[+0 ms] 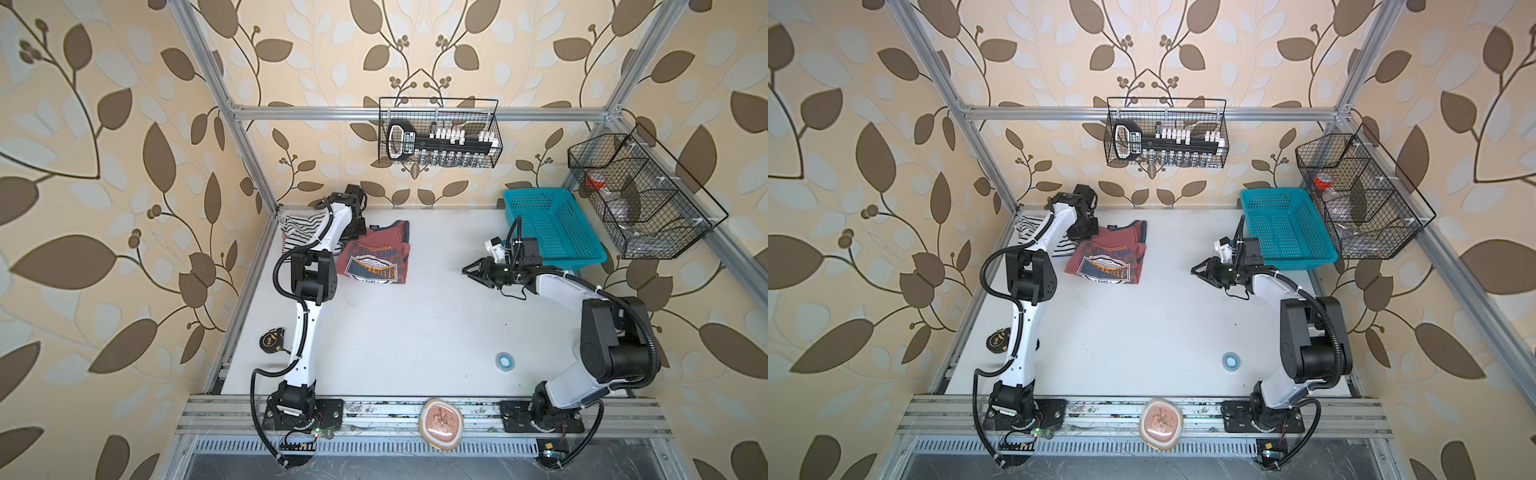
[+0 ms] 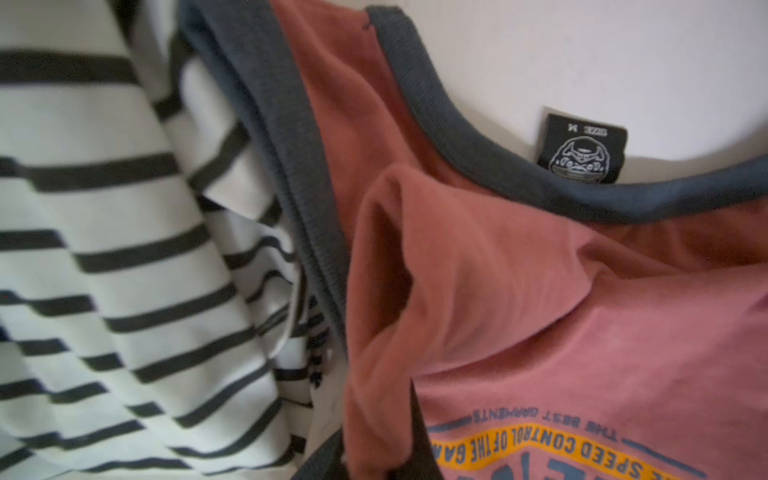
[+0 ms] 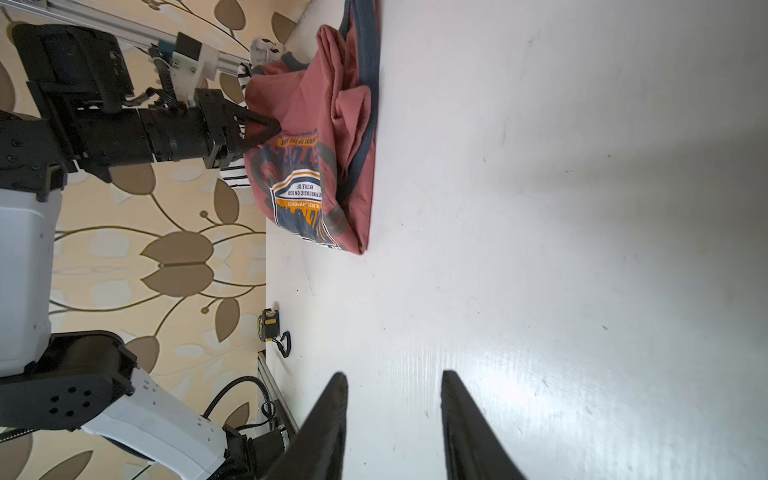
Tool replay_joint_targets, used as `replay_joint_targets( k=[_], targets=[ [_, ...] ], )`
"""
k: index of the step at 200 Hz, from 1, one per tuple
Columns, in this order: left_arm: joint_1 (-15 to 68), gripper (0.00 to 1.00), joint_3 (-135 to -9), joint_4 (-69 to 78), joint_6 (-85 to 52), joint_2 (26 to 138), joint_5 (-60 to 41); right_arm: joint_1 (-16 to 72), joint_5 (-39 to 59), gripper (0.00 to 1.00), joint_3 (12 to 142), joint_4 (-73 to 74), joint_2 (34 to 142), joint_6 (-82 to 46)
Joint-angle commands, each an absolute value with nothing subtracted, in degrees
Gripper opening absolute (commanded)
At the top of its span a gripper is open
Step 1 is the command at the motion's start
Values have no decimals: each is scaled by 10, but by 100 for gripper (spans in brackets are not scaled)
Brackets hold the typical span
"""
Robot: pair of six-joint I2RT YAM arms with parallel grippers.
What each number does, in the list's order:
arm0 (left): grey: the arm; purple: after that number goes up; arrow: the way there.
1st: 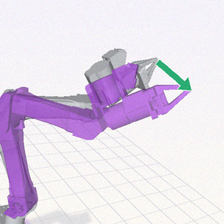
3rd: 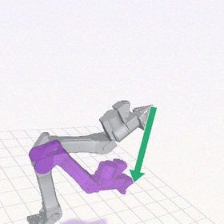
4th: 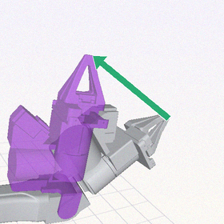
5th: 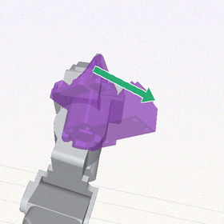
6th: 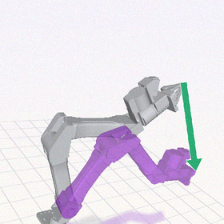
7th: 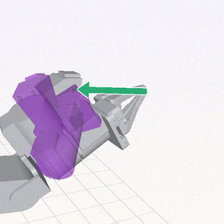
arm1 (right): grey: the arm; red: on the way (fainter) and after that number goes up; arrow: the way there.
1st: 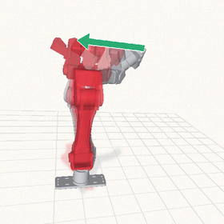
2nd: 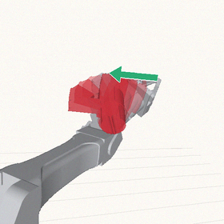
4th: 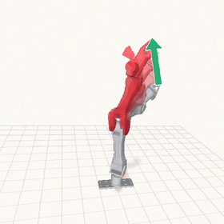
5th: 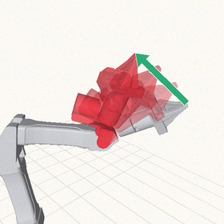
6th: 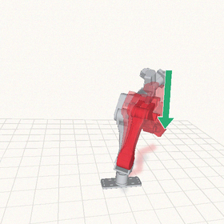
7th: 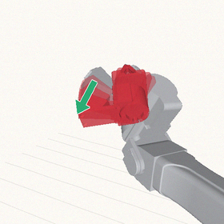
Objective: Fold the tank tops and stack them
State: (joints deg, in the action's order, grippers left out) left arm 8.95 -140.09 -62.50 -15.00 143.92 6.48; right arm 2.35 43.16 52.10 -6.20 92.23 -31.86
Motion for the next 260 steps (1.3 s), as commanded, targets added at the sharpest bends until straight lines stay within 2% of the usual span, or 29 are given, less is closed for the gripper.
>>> replay_joint_targets(
  k=[1, 42, 125, 178, 260],
  targets=[
    [101, 0, -1444, -639, -130, 1422, 76, 23, 446, 37, 508, -46, 906, -320],
    [102, 0, -1452, -628, -131, 1386, 60, 23, 445, 37, 503, -42, 904, -322],
    [80, 0, -1452, -648, -104, 1297, 138, 23, 445, 36, 503, -41, 907, -322],
    [37, 0, -1434, -652, -104, 1263, 137, 23, 447, 36, 501, -34, 914, -325],
    [-64, 0, -1325, -591, -122, 1225, 111, 24, 447, 35, 503, -31, 925, -325]
  ],
)
